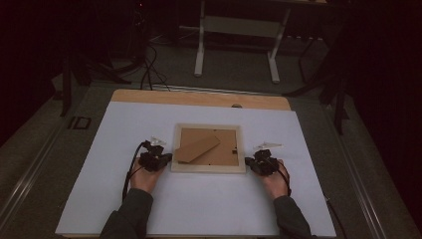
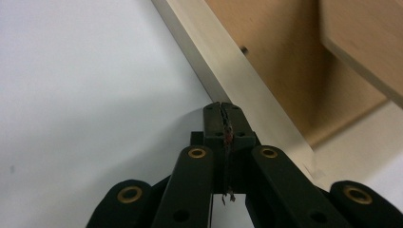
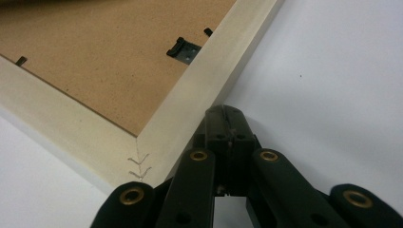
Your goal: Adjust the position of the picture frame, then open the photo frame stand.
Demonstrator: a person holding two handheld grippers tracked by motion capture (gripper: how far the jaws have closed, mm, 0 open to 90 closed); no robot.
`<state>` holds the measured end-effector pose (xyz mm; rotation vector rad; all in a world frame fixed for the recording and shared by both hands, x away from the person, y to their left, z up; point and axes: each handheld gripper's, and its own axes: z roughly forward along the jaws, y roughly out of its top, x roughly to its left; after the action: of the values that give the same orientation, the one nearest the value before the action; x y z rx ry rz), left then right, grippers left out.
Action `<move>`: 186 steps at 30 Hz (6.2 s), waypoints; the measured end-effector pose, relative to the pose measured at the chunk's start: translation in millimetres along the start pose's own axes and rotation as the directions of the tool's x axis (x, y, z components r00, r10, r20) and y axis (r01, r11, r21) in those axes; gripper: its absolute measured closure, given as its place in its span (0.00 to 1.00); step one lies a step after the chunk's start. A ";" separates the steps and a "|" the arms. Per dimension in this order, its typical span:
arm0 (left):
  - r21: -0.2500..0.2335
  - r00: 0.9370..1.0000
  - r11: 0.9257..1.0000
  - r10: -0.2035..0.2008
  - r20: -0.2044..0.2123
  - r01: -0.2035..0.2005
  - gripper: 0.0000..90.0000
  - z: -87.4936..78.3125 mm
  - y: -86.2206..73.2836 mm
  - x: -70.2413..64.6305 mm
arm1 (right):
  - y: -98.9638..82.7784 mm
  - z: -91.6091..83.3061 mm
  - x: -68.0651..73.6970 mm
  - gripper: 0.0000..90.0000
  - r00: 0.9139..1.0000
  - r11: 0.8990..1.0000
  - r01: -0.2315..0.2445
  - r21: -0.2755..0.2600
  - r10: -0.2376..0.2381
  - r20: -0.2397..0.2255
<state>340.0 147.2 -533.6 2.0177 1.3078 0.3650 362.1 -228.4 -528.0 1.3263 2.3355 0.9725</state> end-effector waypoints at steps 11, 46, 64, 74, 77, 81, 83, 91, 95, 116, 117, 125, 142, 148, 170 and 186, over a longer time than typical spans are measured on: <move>-0.013 1.000 1.000 0.009 0.002 -0.009 1.00 -8.9 -13.0 -8.3 | -0.8 1.0 -2.4 1.00 1.000 1.000 -0.001 -0.014 0.001 -0.013; -0.064 0.999 0.998 0.016 -0.044 -0.018 0.84 -21.5 -14.6 2.6 | -8.1 -18.1 -6.5 0.71 0.999 0.993 -0.012 -0.115 0.016 0.029; -0.096 0.999 0.995 -0.009 -0.045 0.005 0.77 -30.7 -12.5 7.3 | -8.7 -18.3 -6.1 0.66 1.000 0.993 -0.015 -0.118 0.016 0.012; -0.121 1.000 0.992 -0.025 -0.014 0.023 0.71 -38.6 -9.6 8.2 | -8.3 -20.5 -5.4 0.65 1.000 0.992 -0.013 -0.125 0.014 0.010; -0.119 1.000 0.993 -0.020 -0.009 0.019 0.70 -40.4 -8.0 8.1 | -8.3 -20.7 -6.6 0.65 1.000 0.992 -0.017 -0.126 0.018 0.006; -0.122 1.000 0.992 -0.015 0.004 0.015 0.68 -41.4 -4.6 6.0 | -8.9 -20.3 -7.0 0.65 1.000 0.993 -0.017 -0.121 0.018 0.003; -0.125 1.000 0.992 -0.009 0.010 0.011 0.68 -42.3 -3.1 5.4 | -9.3 -20.0 -6.7 0.65 1.000 0.993 -0.020 -0.120 0.021 0.001; -0.144 0.999 0.989 -0.020 0.028 0.024 0.66 -49.8 3.1 10.7 | -9.7 -22.0 -9.2 0.64 1.000 0.991 -0.028 -0.130 0.028 0.000; -0.153 0.999 0.988 -0.023 0.039 0.028 0.66 -53.2 7.5 11.2 | -9.6 -21.4 -8.9 0.64 1.000 0.991 -0.026 -0.129 0.026 -0.003; -0.159 0.994 0.987 0.015 0.105 0.002 0.65 -61.9 34.5 8.2 | -9.5 -21.8 -7.9 0.63 1.000 0.991 -0.026 -0.130 0.025 -0.014; -0.158 0.994 0.987 0.014 0.108 0.004 0.65 -61.8 35.4 8.1 | -9.5 -21.7 -7.9 0.63 1.000 0.991 -0.026 -0.130 0.025 -0.015; -0.138 0.990 0.990 0.030 0.137 -0.011 0.62 -56.5 45.3 2.5 | -9.5 -21.6 -7.6 0.63 1.000 0.991 -0.025 -0.129 0.023 -0.017; -0.090 0.974 0.996 0.013 0.225 0.008 0.59 -39.9 57.9 0.7 | -9.7 -21.6 -7.5 0.63 1.000 0.991 -0.025 -0.128 0.023 -0.018; -0.069 0.971 0.998 0.019 0.238 -0.003 0.58 -32.2 59.9 0.1 | -9.7 -21.3 -7.2 0.63 1.000 0.992 -0.024 -0.127 0.021 -0.020; -0.003 0.967 0.991 0.134 0.217 -0.137 0.53 -7.2 73.2 -19.5 | -9.9 -21.1 -7.3 0.62 1.000 0.992 -0.024 -0.128 0.021 -0.021; 0.029 0.959 0.989 0.132 0.251 -0.143 0.48 8.6 80.3 -23.2 | -9.9 -21.6 -7.6 0.62 0.999 0.991 -0.025 -0.131 0.023 -0.023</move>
<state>389.6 103.3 -481.9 2.1222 1.0339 0.1380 348.1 -247.2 -519.5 1.3014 2.2324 1.1322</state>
